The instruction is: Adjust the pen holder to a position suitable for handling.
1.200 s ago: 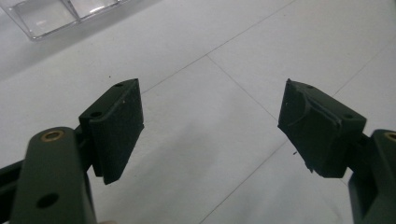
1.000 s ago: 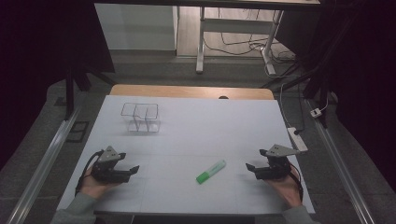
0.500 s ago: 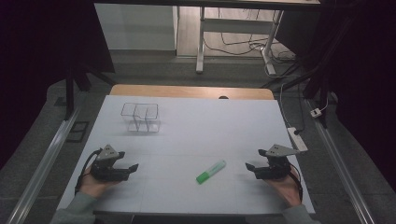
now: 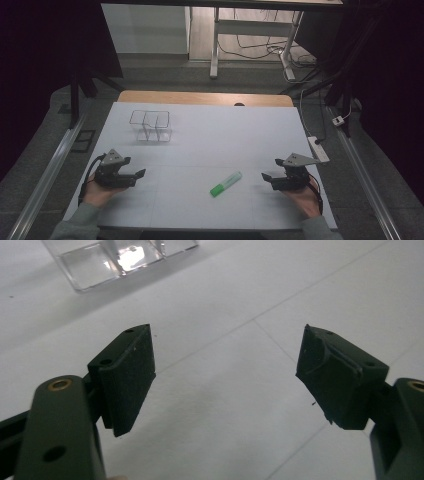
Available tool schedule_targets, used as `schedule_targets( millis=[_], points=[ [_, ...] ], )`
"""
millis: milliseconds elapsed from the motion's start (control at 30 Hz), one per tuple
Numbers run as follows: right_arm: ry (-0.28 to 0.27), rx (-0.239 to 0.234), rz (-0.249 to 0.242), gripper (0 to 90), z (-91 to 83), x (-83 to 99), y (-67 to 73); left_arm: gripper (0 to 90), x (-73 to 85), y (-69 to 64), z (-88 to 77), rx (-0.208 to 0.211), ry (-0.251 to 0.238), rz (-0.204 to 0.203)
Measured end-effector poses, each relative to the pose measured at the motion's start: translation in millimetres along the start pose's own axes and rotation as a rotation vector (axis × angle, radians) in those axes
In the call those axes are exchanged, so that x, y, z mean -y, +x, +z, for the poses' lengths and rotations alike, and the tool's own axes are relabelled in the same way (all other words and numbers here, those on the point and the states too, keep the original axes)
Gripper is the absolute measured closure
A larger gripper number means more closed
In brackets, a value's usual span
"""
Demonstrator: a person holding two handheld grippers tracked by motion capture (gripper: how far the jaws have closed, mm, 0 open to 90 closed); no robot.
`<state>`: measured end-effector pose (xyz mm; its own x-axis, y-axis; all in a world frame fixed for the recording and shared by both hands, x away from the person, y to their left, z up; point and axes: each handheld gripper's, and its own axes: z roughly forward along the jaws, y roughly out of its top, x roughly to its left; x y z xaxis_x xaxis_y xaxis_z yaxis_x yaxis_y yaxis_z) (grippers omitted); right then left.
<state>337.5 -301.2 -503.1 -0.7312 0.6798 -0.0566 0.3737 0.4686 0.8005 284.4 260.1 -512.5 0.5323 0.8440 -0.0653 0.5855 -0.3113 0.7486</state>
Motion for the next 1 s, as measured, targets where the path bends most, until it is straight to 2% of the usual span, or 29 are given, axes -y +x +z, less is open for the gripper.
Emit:
schedule_targets(
  millis=[267,433,500,600,800,1000],
  points=[
    [0.008,-0.009,0.001,20.1,5.7,-0.1,-1.8,24.1,-12.0,17.4,1.9,-0.017,0.005,-0.027],
    [0.014,-0.018,-0.002,20.3,8.6,-0.5,-0.9,24.2,-24.2,37.5,1.8,-0.032,0.003,-0.068],
    [0.014,-0.016,-0.003,19.9,8.4,-0.4,-1.0,24.7,-27.8,43.8,2.6,-0.025,0.001,-0.089],
    [0.012,-0.018,0.008,19.8,7.1,0.2,-2.5,24.9,-34.4,49.5,4.5,-0.045,0.009,-0.087],
    [0.009,-0.010,0.011,19.9,3.8,1.1,-2.0,25.8,-45.7,58.1,8.0,-0.058,0.009,-0.087],
    [0.002,-0.011,0.014,20.0,3.9,1.2,-1.9,26.2,-57.2,71.3,14.1,-0.081,0.041,-0.071]
  ],
)
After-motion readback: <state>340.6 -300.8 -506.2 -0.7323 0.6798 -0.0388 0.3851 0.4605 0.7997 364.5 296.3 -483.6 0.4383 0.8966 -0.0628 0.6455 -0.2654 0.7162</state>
